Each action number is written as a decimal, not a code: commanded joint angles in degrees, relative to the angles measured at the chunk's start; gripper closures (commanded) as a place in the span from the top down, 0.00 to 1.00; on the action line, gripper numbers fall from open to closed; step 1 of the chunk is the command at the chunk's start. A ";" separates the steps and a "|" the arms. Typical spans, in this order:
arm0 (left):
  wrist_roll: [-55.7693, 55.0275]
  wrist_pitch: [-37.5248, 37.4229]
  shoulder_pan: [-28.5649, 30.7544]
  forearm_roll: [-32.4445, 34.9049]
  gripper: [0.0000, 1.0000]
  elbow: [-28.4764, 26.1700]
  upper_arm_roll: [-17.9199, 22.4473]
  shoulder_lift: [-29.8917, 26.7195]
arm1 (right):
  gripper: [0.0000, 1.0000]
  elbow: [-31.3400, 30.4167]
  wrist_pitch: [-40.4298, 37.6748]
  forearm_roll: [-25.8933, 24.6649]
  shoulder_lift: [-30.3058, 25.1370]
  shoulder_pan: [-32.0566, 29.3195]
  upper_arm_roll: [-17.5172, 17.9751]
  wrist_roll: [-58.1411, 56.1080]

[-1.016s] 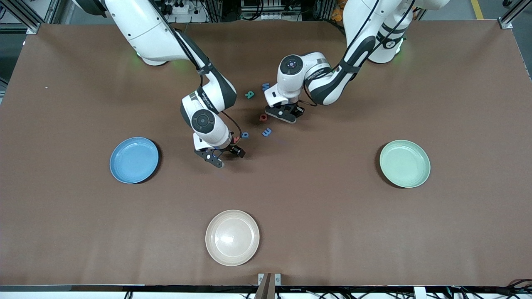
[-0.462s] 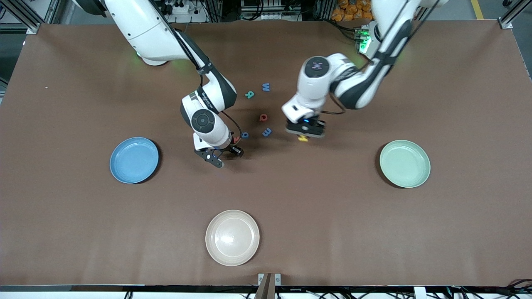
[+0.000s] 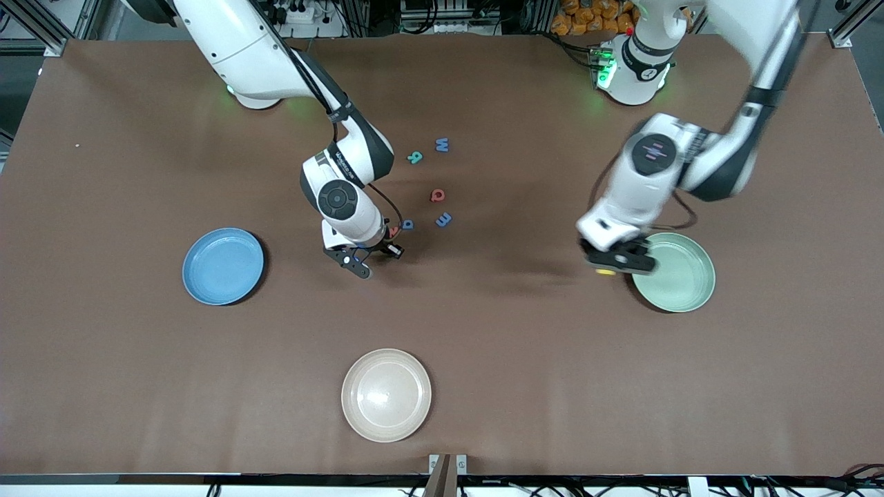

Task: Sort upper and lower case letters into plates
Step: 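Drop the H on the green plate while the right gripper carries n, then reach the pink Q with the left gripper while the right releases n, then grasp the pink Q with the left gripper while the right gripper returns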

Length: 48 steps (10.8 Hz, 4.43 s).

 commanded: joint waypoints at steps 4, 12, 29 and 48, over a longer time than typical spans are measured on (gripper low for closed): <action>16.68 0.67 5.50 0.71 0.23 -0.75 7.99 3.90 | 0.00 0.29 0.41 -0.64 -0.56 0.44 -0.01 0.22; 20.56 3.22 -4.76 -3.23 1.00 -0.22 8.21 2.07 | 0.00 8.21 -20.85 -0.28 -7.33 -15.26 -0.18 -18.74; -10.28 3.31 -45.47 -8.35 1.00 19.19 4.49 21.48 | 1.00 5.83 -23.32 -5.29 -5.75 -37.35 -1.41 -44.26; -18.46 0.23 -48.64 -5.00 0.68 18.24 5.11 24.05 | 1.00 12.43 -28.95 1.91 -4.87 -24.79 0.08 -10.70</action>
